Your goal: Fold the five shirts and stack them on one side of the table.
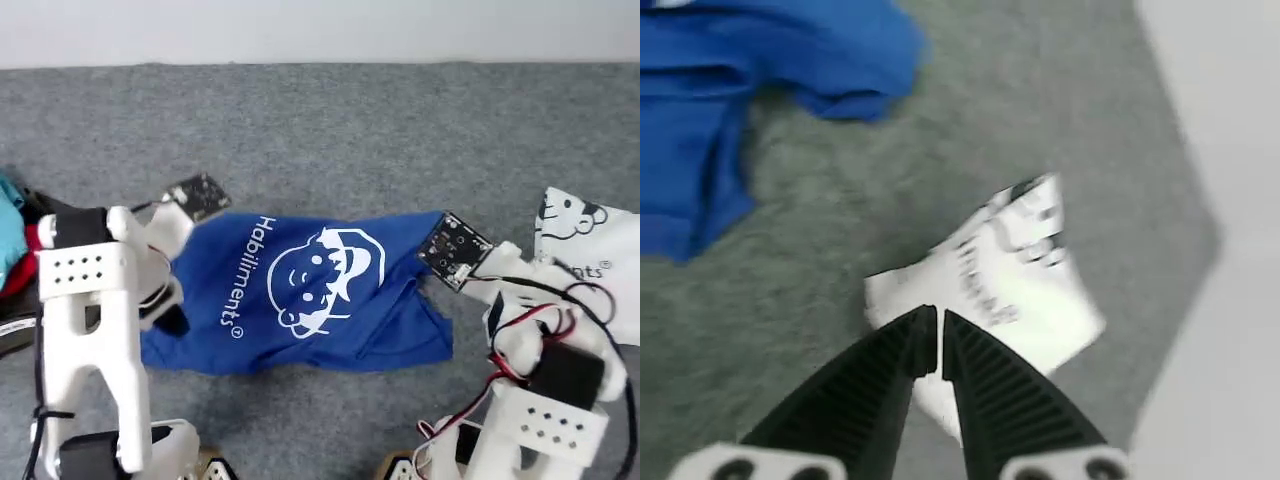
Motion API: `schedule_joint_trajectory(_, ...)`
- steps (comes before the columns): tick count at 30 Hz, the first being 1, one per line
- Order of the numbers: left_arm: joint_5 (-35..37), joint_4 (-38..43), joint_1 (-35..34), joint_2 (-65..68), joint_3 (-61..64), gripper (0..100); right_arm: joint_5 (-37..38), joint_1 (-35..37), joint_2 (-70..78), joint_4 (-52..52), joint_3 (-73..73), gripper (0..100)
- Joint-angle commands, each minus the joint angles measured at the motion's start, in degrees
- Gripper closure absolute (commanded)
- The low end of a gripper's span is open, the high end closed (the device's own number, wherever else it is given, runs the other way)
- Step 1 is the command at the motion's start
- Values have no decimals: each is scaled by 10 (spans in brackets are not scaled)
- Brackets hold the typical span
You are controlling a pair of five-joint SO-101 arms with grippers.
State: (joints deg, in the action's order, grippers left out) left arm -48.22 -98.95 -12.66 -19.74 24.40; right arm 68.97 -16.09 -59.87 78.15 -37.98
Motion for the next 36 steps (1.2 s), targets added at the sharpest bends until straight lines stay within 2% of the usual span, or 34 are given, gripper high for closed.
schedule_joint_trajectory(1, -55, -8, -21, -21, 31, 793, -21, 5, 0, 16, -19, 989)
schedule_joint_trajectory(11, -126, 90, -25, -21, 154, 779, -59, 5, 0, 31, -48, 989)
schedule_joint_trajectory(14, -127, 130, -25, -21, 182, 752, -59, 5, 0, 30, -67, 989)
schedule_joint_trajectory(23, -126, 231, -25, 0, 244, 754, -59, 5, 0, 29, -75, 989)
schedule_joint_trajectory(26, -117, 243, -25, 69, 214, 754, -59, 5, 0, 29, -75, 989)
schedule_joint_trajectory(31, -52, 238, -25, 223, 80, 762, -59, 5, 0, 29, -75, 989)
schedule_joint_trajectory(36, -33, 216, -20, 323, -43, 787, -59, 5, 0, 29, -75, 989)
